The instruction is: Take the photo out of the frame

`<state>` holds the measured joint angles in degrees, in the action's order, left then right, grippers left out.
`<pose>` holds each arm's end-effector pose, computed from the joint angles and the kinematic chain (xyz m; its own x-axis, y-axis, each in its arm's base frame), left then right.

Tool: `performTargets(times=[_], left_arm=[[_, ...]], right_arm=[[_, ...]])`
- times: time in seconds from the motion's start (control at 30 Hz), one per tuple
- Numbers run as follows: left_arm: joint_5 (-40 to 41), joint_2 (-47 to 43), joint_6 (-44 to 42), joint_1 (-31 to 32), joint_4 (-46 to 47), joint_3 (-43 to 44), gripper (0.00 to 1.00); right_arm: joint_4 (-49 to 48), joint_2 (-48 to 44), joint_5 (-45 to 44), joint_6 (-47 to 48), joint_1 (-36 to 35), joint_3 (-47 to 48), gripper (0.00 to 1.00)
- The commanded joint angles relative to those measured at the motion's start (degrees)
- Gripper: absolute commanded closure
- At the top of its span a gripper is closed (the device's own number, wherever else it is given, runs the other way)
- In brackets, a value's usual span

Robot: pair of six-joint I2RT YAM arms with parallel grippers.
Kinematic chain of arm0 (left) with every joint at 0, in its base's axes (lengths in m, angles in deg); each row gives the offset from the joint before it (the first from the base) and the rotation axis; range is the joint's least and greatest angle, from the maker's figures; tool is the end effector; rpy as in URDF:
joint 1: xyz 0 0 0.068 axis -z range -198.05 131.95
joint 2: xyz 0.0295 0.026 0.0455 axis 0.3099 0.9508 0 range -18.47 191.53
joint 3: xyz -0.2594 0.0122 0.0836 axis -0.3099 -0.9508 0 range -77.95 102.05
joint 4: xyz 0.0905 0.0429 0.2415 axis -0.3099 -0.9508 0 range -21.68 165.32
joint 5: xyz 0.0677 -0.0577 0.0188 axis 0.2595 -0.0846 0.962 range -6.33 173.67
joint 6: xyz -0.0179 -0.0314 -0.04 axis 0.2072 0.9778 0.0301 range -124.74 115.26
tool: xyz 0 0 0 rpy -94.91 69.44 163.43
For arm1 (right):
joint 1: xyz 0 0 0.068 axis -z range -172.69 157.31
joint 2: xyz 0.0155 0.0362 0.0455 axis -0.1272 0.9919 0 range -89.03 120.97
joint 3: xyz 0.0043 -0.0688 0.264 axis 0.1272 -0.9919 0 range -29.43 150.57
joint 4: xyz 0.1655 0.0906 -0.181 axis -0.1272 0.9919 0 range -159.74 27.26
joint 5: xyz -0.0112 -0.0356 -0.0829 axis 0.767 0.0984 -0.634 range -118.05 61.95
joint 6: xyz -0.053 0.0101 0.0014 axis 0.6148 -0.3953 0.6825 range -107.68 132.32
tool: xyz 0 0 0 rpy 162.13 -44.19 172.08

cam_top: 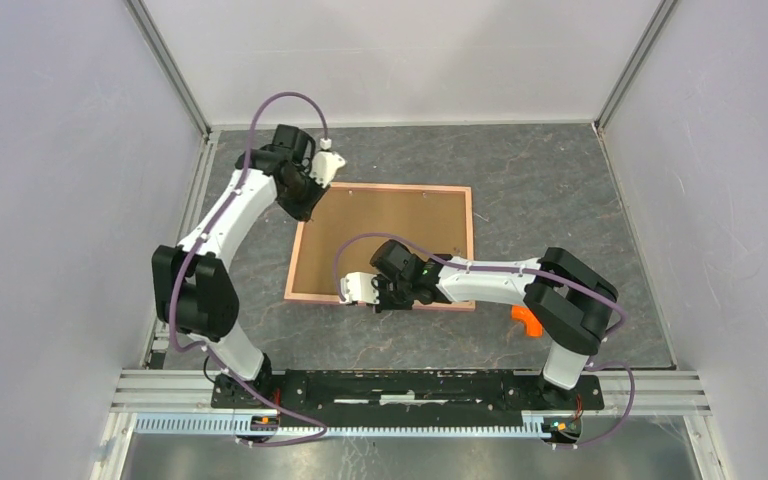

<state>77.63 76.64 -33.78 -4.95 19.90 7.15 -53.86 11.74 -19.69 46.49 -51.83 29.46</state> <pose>0.3310 -0.0809 0.2935 -0.6443 0.6456 -0.4100 0.6644 0.7380 0.1180 0.1750 0.3031 0.1615 0.1403 -0.8484 -0.5104 -0.9793 -0.0430 -0.1977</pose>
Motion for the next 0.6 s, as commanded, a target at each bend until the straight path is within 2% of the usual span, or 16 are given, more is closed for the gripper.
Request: performTargets(times=[0.0, 0.2, 0.57], left_arm=[[9.79, 1.19, -4.04, 2.89, 5.12, -0.46, 0.98], [13.09, 8.06, -4.89, 3.2, 4.89, 2.13, 0.98], [13.45, 11.06, -4.61, 3.19, 7.25, 1.82, 0.98]], right_arm=[[6.45, 2.12, 4.34, 2.52, -0.72, -1.49, 1.0], [8.52, 2.47, 5.96, 3.38, -0.71, -0.49, 1.0], [9.45, 2.58, 7.56, 4.47, -0.72, -0.88, 1.0]])
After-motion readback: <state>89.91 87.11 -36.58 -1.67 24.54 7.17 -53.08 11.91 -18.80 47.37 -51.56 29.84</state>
